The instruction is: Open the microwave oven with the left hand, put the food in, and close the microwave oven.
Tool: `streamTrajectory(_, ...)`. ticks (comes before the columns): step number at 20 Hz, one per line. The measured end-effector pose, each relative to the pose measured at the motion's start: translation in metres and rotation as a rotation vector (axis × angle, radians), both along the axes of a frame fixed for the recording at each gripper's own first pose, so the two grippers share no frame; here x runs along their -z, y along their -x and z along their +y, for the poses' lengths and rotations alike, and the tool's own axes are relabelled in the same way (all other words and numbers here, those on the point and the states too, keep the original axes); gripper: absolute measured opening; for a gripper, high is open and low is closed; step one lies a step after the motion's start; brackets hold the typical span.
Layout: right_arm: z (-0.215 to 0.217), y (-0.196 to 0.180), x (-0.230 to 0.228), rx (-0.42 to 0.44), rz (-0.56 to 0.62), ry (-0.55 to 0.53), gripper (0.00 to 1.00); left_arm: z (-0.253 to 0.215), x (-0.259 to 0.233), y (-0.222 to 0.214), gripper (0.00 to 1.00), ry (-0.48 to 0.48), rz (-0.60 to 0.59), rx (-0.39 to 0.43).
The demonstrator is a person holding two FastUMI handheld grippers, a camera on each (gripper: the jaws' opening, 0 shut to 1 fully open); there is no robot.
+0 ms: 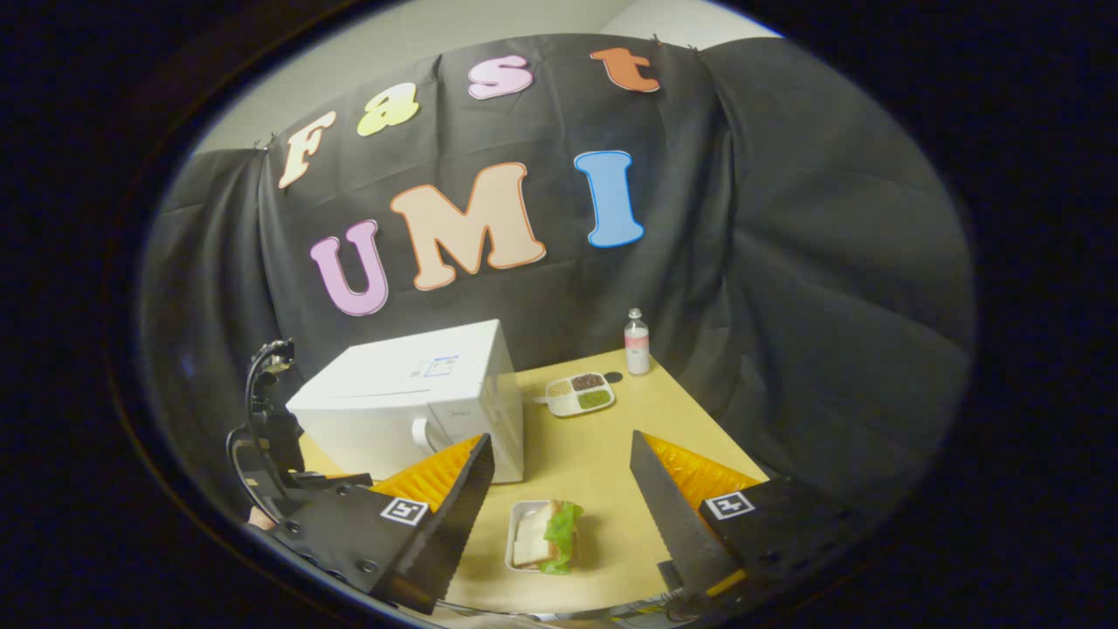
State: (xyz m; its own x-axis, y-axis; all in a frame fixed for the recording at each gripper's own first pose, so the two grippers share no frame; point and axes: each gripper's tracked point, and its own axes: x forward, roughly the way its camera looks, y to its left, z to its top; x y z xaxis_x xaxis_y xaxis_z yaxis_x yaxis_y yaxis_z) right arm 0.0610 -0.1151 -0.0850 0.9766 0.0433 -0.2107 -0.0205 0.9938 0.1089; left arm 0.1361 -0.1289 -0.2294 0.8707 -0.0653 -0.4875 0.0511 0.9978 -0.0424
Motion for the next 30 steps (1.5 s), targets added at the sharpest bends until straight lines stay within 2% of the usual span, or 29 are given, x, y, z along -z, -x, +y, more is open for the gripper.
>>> streamTrajectory(5,-0.022,0.004,0.012,0.011,0.026,-0.017,0.92,-0.008,0.029,-0.03,0.91,0.018,0.043,-0.013)
streamTrajectory(6,-0.026,0.004,0.015,0.011,0.03,-0.015,0.98,-0.008,0.031,-0.036,0.9,0.024,0.047,-0.019)
streamTrajectory(7,-0.03,0.005,0.017,0.011,0.032,-0.011,0.98,-0.009,0.032,-0.044,0.89,0.026,0.045,-0.02)
streamTrajectory(8,-0.034,0.005,0.02,0.01,0.037,-0.009,0.92,-0.01,0.037,-0.051,0.88,0.025,0.054,-0.019)
streamTrajectory(11,-0.042,0.006,0.023,0.003,0.046,-0.018,0.92,-0.019,0.049,-0.063,0.88,0.034,0.08,-0.004)
streamTrajectory(14,-0.049,0.006,0.02,0.002,0.035,-0.021,0.92,-0.017,0.054,-0.074,0.79,0.031,0.075,-0.03)
streamTrajectory(15,-0.052,0.006,0.019,0.005,0.031,-0.019,0.92,-0.016,0.054,-0.077,0.84,0.031,0.073,-0.036)
streamTrajectory(16,-0.053,0.006,0.019,0.009,0.028,-0.02,0.92,-0.015,0.055,-0.079,0.78,0.024,0.073,-0.039)
streamTrajectory(17,-0.055,0.007,0.02,0.013,0.027,-0.023,0.92,-0.013,0.057,-0.082,0.81,0.011,0.079,-0.042)
streamTrajectory(20,-0.057,0.006,0.028,0.018,0.045,-0.045,0.92,-0.015,0.058,-0.086,0.63,0.006,0.08,-0.032)
streamTrajectory(21,-0.057,0.005,0.029,0.018,0.05,-0.05,0.92,-0.017,0.058,-0.088,0.63,0.003,0.081,-0.029)
streamTrajectory(22,-0.058,0.005,0.028,0.02,0.048,-0.052,0.99,-0.017,0.059,-0.088,0.52,-0.007,0.083,-0.03)
streamTrajectory(27,-0.065,0.005,0.026,0.031,0.04,-0.039,0.99,-0.021,0.058,-0.098,0.48,-0.025,0.069,-0.028)
streamTrajectory(28,-0.066,0.006,0.027,0.032,0.041,-0.04,0.99,-0.022,0.06,-0.098,0.43,-0.022,0.076,-0.026)
streamTrajectory(29,-0.068,0.007,0.027,0.034,0.042,-0.04,0.99,-0.022,0.061,-0.099,0.34,-0.016,0.076,-0.026)
streamTrajectory(30,-0.069,0.007,0.027,0.034,0.042,-0.038,0.92,-0.022,0.061,-0.099,0.33,-0.006,0.071,-0.037)
